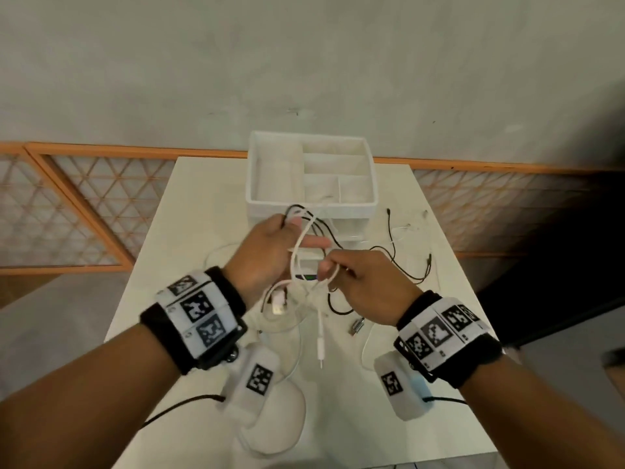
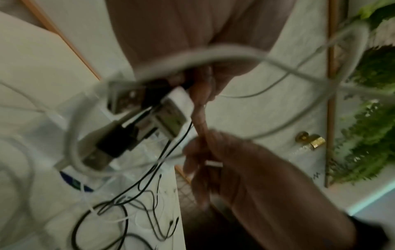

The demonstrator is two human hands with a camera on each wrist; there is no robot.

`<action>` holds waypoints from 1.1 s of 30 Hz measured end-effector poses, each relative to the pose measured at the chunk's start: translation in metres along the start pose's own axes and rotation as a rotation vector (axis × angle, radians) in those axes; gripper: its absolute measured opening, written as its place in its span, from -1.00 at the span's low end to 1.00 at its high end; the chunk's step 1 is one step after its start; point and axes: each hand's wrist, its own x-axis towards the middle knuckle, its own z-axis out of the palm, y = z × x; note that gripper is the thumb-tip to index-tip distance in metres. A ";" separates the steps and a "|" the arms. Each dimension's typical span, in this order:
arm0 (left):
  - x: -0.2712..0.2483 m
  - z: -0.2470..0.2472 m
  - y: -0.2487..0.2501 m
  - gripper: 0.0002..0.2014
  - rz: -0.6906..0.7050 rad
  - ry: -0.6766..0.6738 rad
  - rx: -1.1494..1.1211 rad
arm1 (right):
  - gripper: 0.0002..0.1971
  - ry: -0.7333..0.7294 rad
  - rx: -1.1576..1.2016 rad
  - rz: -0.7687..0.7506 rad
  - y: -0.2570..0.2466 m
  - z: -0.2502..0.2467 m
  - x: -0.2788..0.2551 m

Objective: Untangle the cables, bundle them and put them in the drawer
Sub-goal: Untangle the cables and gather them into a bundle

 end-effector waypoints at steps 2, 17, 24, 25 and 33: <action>-0.001 0.010 -0.010 -0.77 0.022 -0.075 0.094 | -0.69 0.032 -0.035 -0.028 -0.006 -0.002 0.003; 0.016 -0.084 -0.035 -0.70 -0.137 0.284 0.024 | -0.68 0.429 0.038 0.628 0.103 -0.061 -0.018; 0.019 -0.083 -0.036 -0.69 -0.093 0.461 -0.090 | -0.59 0.329 -0.037 0.888 0.128 -0.048 -0.018; 0.018 -0.081 -0.033 -0.69 -0.074 0.465 -0.091 | -0.56 0.324 -0.007 0.939 0.135 -0.043 -0.019; 0.010 -0.049 -0.030 -0.72 -0.088 0.264 0.124 | -0.78 0.666 0.111 0.636 0.118 -0.060 0.014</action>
